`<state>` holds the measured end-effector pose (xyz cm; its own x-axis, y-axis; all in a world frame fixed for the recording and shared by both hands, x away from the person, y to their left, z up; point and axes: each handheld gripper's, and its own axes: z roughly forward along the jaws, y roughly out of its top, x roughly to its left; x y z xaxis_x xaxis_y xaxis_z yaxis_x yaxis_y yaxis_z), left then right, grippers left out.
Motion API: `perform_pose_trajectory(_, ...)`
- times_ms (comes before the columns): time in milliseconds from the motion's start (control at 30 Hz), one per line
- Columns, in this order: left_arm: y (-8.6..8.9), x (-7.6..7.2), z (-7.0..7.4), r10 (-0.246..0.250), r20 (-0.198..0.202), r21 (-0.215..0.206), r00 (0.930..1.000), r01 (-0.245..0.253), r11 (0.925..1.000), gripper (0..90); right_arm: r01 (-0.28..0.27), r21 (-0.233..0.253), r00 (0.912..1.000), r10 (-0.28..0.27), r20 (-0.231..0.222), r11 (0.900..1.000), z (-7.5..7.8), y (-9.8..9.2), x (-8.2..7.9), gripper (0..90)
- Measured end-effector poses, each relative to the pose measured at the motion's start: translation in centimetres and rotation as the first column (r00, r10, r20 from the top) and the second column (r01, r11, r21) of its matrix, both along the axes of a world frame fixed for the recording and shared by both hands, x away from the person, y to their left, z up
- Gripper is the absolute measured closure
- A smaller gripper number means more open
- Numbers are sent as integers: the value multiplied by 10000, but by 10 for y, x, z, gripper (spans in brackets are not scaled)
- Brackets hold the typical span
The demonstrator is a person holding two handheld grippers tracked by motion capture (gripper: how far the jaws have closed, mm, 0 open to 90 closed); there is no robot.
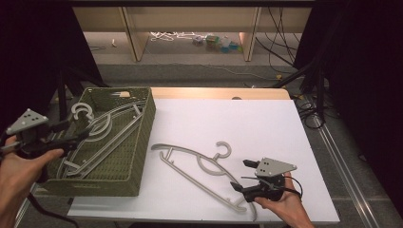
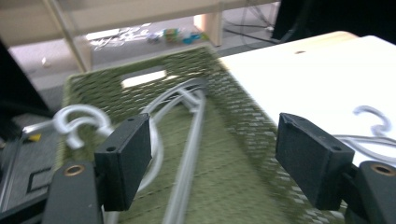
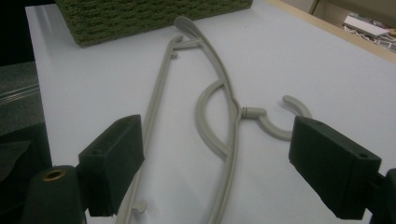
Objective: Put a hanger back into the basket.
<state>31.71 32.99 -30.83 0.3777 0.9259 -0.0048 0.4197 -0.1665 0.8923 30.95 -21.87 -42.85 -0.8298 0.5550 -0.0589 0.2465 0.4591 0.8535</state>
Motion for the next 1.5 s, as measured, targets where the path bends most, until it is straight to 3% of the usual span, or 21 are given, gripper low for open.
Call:
perform_pose_trajectory(133,-28,-22,6,-636,187,-447,9978,644,9969,263,82,-16,10000,-82,-2,10000,0,-1,0,187)
perform_pose_trajectory(200,-42,-32,6,-1110,343,-579,9932,1129,9919,253,132,-10,9999,-132,1,9999,0,-2,0,187)
perform_pose_trajectory(233,-48,-36,5,-1424,447,-576,9888,1449,9878,253,109,12,9999,-109,-14,9999,0,-2,0,187)
perform_pose_trajectory(333,-71,-45,-4,-2032,864,-1171,9753,2125,9701,248,268,60,9996,-268,20,9996,0,-2,0,180)
perform_pose_trajectory(367,-81,-48,-9,-2057,980,-1514,9737,2189,9639,246,271,57,9996,-271,31,9996,-1,-2,0,180)
perform_pose_trajectory(433,-94,-49,-18,-2242,1046,-1719,9689,2396,9555,245,327,76,9995,-327,28,9994,-1,-2,0,180)
perform_pose_trajectory(567,-112,-45,-38,-2622,1279,-1722,9565,2817,9439,231,364,153,9993,-364,-29,9992,-1,-1,0,180)
perform_pose_trajectory(733,-132,-42,-62,-2941,1300,-1993,9469,3156,9277,206,507,153,9987,-508,81,9986,-3,-2,1,177)
perform_pose_trajectory(933,-157,-43,-88,-3592,1244,-1964,9249,3778,9048,191,411,182,9992,-411,-2,9990,-5,1,1,170)
perform_pose_trajectory(1067,-169,-42,-101,-3728,1420,-1962,9170,3952,8974,183,457,161,9989,-456,-76,9988,-9,2,3,165)
perform_pose_trajectory(1200,-171,-41,-113,-3909,1249,-1868,9119,4086,8934,171,512,172,9986,-510,-142,9985,-10,1,4,164)
perform_pose_trajectory(1233,-170,-39,-115,-4007,1373,-1582,9058,4194,8939,173,522,164,9985,-519,-159,9985,-10,1,4,164)
perform_pose_trajectory(1267,-169,-39,-116,-3893,1294,-1505,9120,4062,9013,172,537,134,9985,-536,-139,9985,-10,1,4,164)
perform_pose_trajectory(1300,-169,-38,-117,-3933,1338,-1457,9096,4106,9001,172,534,134,9986,-533,-60,9985,-10,2,3,165)
perform_pose_trajectory(1333,-168,-38,-119,-3841,1228,-1644,9151,4004,9015,172,500,151,9987,-501,32,9986,-10,2,4,165)
perform_pose_trajectory(1367,-167,-36,-119,-3929,1298,-1501,9104,4097,8998,172,468,88,9989,-468,-18,9989,-10,2,3,165)
perform_pose_trajectory(1433,-166,-35,-120,-3967,1348,-1573,9080,4148,8962,171,461,86,9989,-460,-127,9989,-11,3,4,165)
perform_pose_trajectory(1500,-166,-35,-121,-3931,1317,-1617,9100,4109,8972,171,514,45,9987,-514,-68,9987,-12,3,5,165)
